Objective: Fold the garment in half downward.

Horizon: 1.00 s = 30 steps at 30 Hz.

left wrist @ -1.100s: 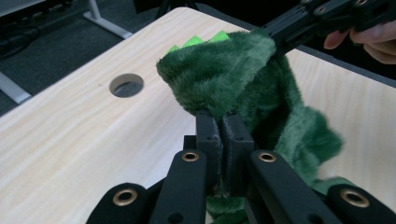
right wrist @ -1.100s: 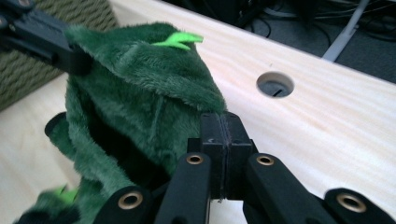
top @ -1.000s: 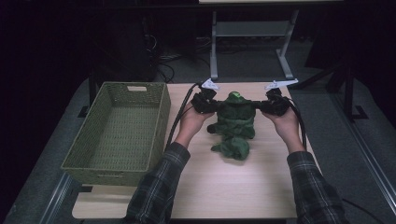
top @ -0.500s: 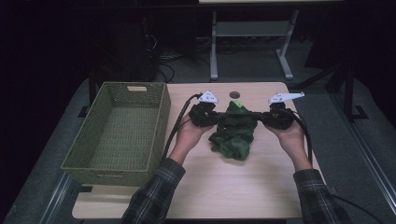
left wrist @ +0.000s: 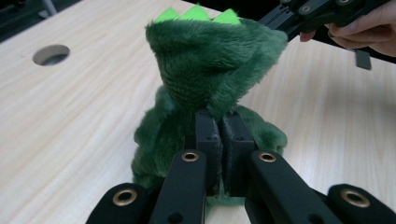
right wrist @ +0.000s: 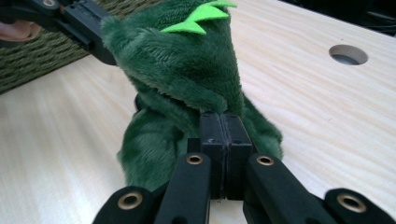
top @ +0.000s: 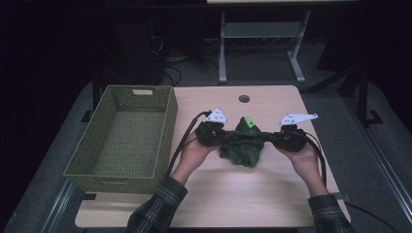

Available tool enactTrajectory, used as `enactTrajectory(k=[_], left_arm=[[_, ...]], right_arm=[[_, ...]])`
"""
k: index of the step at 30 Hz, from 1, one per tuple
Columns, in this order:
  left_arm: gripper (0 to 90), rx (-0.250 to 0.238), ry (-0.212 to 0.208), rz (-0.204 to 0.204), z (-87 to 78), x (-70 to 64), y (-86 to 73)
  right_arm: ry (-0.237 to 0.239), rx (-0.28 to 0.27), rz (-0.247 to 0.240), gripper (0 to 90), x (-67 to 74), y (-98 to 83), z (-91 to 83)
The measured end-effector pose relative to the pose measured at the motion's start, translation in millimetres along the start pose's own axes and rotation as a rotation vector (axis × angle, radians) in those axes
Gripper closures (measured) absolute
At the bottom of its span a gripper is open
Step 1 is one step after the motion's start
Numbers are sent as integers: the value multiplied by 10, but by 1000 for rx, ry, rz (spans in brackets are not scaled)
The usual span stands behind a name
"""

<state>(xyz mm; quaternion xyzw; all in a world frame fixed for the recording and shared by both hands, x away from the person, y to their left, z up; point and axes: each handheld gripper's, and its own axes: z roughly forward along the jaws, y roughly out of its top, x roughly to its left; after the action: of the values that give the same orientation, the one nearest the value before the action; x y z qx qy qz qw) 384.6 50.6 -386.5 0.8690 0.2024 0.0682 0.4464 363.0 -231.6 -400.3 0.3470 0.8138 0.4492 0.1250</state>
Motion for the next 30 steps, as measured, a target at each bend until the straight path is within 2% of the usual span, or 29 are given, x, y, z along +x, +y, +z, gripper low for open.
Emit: enactTrajectory(k=[1, 5, 6, 10, 12, 15, 17, 20, 22, 28, 30], left_arm=[[869, 18, 5, 15, 6, -15, -41], [870, 20, -9, 15, 13, -32, -107], [869, 34, -16, 16, 32, -54, -158], [869, 58, -26, 21, 71, -87, -247], [869, 66, -38, 18, 97, -90, -304], [870, 81, -46, 20, 135, -102, -366], [869, 100, -54, 29, 165, -110, -414], [869, 114, -62, 33, 187, -112, -447], [869, 133, -72, 28, 236, -119, -503], [870, 161, -85, 20, 328, -132, -598], [870, 173, -91, 18, 357, -133, -624]], right_arm=[[14, 14, -2, 896, 34, -36, 0], [22, 8, -8, 895, 94, -99, -19], [28, 34, -14, 895, 121, -137, -17], [36, 37, -19, 895, 161, -204, -34], [42, 62, -21, 895, 186, -246, -27], [48, 66, -21, 895, 213, -310, -20], [57, 95, -10, 895, 225, -372, 3], [64, 99, -6, 895, 240, -415, 15], [77, 129, 3, 895, 244, -480, 54], [104, 153, 24, 895, 251, -549, 126], [110, 177, 29, 895, 253, -582, 163]])
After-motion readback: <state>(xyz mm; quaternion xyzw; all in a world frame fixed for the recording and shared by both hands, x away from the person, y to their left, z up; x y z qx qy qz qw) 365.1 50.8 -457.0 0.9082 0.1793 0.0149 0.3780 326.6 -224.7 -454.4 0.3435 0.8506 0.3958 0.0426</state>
